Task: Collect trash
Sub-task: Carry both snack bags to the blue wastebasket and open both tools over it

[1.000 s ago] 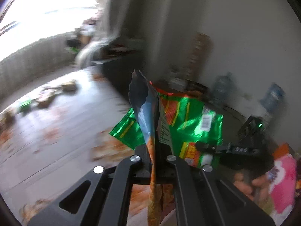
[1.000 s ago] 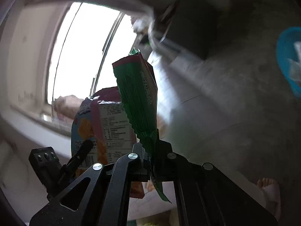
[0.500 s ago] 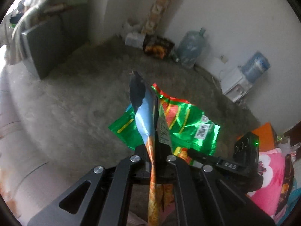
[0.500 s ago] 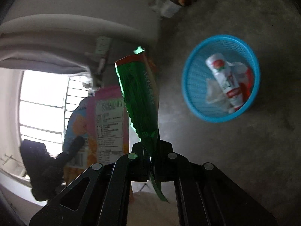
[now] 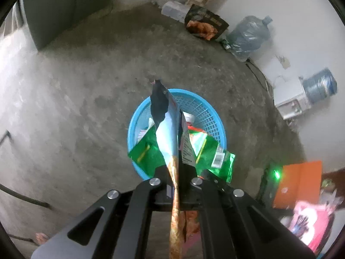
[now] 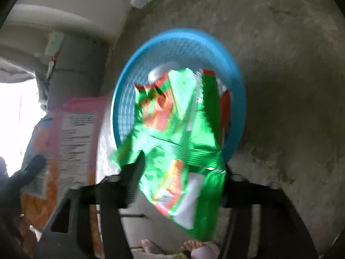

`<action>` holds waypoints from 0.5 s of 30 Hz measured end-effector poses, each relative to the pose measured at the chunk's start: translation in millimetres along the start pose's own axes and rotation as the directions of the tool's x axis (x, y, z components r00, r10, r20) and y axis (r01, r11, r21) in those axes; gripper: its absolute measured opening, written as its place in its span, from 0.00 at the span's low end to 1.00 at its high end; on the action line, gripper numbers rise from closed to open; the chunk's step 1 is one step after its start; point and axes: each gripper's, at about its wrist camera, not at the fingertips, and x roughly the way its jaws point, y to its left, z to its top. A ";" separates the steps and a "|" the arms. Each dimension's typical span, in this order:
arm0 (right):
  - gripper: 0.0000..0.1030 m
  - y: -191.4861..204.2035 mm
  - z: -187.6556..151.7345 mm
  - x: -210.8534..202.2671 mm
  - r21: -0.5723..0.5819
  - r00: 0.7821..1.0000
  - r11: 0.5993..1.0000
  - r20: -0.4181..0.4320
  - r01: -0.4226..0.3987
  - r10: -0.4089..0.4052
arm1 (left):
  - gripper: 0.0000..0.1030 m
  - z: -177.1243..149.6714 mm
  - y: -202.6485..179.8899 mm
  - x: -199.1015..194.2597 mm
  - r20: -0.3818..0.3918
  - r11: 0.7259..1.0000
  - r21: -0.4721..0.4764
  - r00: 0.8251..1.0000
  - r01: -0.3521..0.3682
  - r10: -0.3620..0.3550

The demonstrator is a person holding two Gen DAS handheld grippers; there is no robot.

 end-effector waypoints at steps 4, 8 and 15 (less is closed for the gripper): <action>0.63 -20.3 -5.7 -23.6 0.030 0.998 1.000 0.068 0.004 -0.006 | 0.03 9.6 -1.5 15.1 0.029 0.991 -0.092 0.995 0.101 -0.099; 0.63 -41.4 -16.8 -36.3 0.088 0.996 0.996 0.081 -0.032 0.025 | 0.54 9.4 4.1 50.7 -0.049 0.978 -0.199 0.996 0.068 -0.079; 0.63 -50.7 -22.9 -33.7 0.117 0.996 0.993 0.088 -0.032 0.022 | 0.71 -7.4 16.3 72.4 -0.190 0.976 -0.189 0.979 -0.104 0.068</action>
